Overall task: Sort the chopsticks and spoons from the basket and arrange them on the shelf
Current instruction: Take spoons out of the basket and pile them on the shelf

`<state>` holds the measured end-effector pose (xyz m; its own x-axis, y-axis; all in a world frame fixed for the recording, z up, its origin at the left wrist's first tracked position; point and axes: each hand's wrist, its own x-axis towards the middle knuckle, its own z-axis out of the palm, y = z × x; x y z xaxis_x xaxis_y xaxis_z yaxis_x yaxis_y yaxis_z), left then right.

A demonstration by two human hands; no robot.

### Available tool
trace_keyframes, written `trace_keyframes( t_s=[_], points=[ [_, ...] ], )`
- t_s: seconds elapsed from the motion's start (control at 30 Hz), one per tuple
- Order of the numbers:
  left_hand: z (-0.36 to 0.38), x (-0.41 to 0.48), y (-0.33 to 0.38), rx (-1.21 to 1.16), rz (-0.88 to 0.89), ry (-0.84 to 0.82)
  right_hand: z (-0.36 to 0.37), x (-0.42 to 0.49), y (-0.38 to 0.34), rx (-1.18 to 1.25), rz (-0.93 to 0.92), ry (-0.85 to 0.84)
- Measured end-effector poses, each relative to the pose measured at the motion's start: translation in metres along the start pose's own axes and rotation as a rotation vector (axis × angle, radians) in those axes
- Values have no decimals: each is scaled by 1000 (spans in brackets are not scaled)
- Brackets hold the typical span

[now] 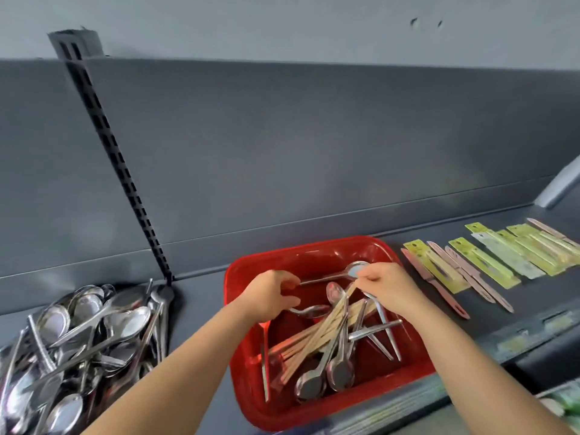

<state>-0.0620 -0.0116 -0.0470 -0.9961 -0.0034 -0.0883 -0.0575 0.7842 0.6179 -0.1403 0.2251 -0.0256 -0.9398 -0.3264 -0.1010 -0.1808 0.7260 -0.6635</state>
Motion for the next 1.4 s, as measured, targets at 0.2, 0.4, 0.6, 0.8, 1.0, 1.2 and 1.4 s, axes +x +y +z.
trace_keyframes(
  t_s=[0.2, 0.4, 0.6, 0.8, 1.0, 1.2, 1.4],
  points=[
    [32, 29, -8, 401, -60, -96, 0, 13, 26, -25, 12, -132],
    [33, 33, -12, 254, -59, -19, -1, 19, 41, -1, 25, -206],
    [12, 25, 7, -117, 50, 308, 0, 21, 42, -108, -12, -288],
    [27, 11, 29, -250, -140, 171, -2, 16, 41, -169, -18, -414],
    [62, 8, 50, -149, -249, -73, -15, 2, 47, -93, 13, -493],
    [66, 17, 53, -44, -292, -20, -22, -10, 50, -6, 46, -516],
    [67, 20, 58, -159, -256, 15, -22, -16, 53, 2, 16, -475]
  ],
)
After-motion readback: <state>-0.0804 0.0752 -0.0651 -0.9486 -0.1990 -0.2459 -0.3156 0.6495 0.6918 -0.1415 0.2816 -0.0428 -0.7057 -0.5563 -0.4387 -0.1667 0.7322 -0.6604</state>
